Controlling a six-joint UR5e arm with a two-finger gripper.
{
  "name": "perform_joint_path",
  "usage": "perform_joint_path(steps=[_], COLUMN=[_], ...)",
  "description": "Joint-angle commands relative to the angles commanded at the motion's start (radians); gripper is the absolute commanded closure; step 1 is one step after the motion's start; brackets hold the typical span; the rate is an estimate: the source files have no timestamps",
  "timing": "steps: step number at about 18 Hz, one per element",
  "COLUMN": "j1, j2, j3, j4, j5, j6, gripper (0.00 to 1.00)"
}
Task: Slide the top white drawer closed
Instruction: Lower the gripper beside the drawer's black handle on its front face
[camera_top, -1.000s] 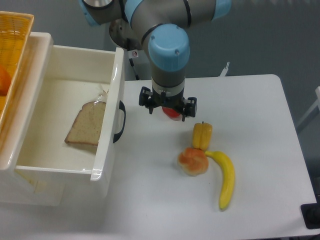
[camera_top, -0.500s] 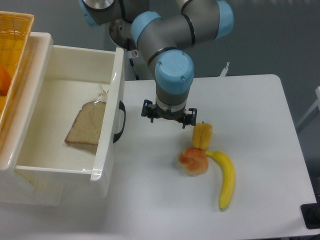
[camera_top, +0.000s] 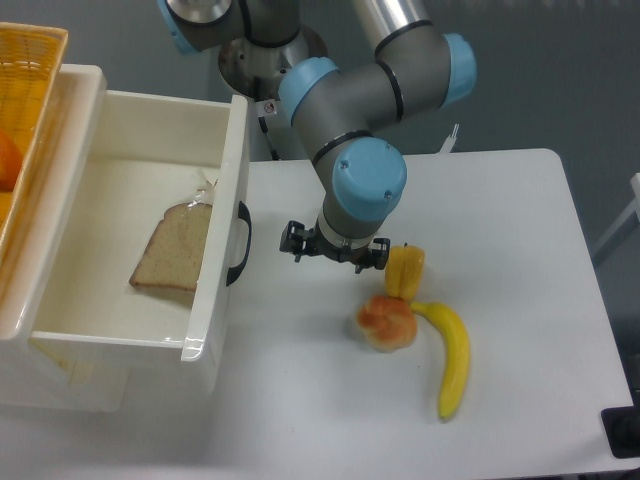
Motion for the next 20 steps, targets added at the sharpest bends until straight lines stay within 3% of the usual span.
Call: perform_joint_path(steps=[5, 20], j1=[-0.002, -0.032], j2=[-0.025, -0.037], j3=[0.0, -0.006], j4=[0.0, 0.0], j5=[-0.06, -0.066], j6=[0.002, 0.008], gripper=[0.0, 0.0])
